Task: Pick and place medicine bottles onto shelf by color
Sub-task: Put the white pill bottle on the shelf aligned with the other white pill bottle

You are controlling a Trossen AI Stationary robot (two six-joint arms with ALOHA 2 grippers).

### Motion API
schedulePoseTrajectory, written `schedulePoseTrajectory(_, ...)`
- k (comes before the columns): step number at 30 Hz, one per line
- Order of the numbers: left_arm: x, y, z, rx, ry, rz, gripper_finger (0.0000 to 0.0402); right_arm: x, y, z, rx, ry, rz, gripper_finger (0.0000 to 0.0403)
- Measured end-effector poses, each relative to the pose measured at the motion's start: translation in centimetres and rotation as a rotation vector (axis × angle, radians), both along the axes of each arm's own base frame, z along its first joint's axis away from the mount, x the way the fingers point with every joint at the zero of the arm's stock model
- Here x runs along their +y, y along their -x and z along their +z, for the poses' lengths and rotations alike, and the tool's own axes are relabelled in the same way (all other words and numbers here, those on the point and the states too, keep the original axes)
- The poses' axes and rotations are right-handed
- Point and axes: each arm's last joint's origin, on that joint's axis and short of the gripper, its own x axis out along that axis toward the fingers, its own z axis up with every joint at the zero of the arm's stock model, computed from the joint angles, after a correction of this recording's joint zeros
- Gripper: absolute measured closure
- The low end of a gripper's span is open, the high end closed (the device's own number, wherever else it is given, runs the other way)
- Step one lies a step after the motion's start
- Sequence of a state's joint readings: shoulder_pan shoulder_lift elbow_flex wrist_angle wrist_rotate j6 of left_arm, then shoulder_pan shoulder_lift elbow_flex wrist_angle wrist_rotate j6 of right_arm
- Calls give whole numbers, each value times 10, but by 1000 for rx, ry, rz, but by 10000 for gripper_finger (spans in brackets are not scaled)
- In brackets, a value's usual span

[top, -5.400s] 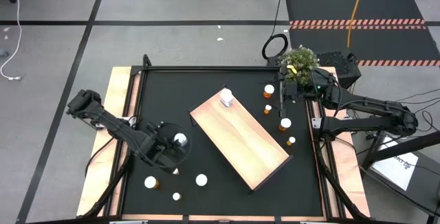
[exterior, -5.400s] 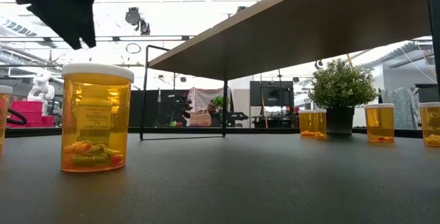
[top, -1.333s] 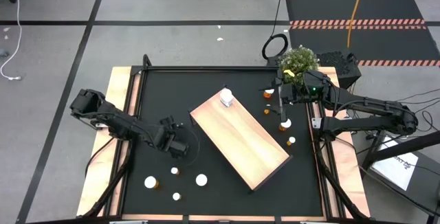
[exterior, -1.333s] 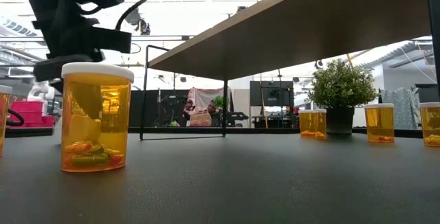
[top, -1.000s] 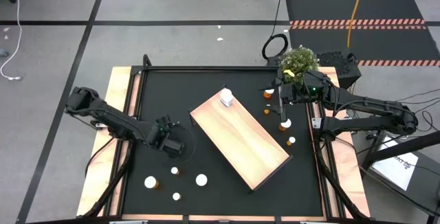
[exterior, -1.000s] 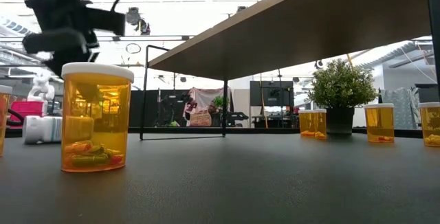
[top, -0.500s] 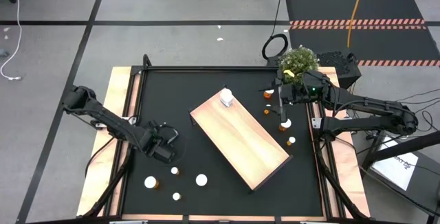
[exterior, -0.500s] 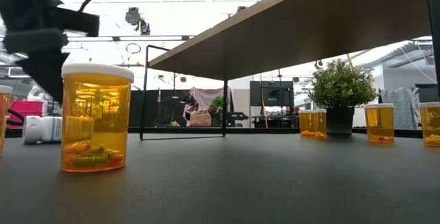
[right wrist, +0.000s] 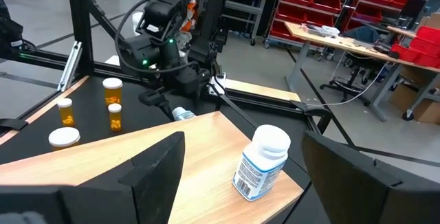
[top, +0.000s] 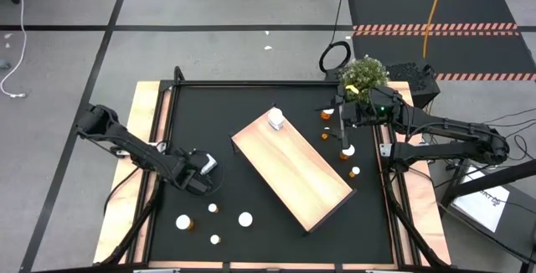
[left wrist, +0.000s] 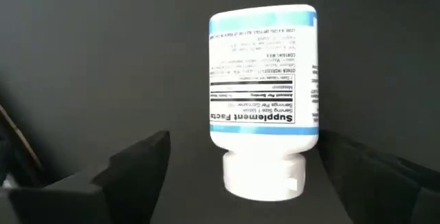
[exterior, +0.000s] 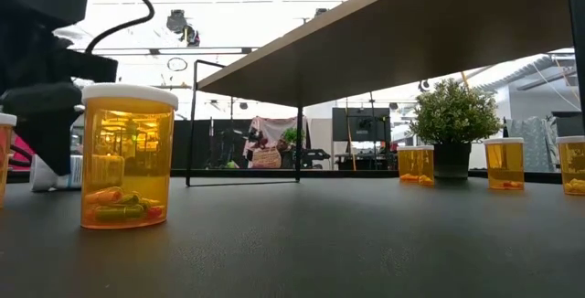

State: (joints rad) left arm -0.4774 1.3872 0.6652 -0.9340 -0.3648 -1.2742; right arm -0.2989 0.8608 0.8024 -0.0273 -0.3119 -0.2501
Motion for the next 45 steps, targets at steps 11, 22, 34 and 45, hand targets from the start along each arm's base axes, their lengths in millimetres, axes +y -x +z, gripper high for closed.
schedulePoseTrajectory(11,-1,-5,-11,-85,23,-75,170,0,0,0,0,0,0,119)
schedulePoseTrajectory(22,-9,-20,8,-133,35,-152,207,-6,-21,-10,14,-65,-6,119)
schedulePoseTrajectory(34,-27,-49,84,-211,73,-242,209,26,-98,-52,0,149,92,119)
schedulePoseTrajectory(45,-36,-68,160,-396,83,-390,213,78,-151,-63,47,312,110,119)
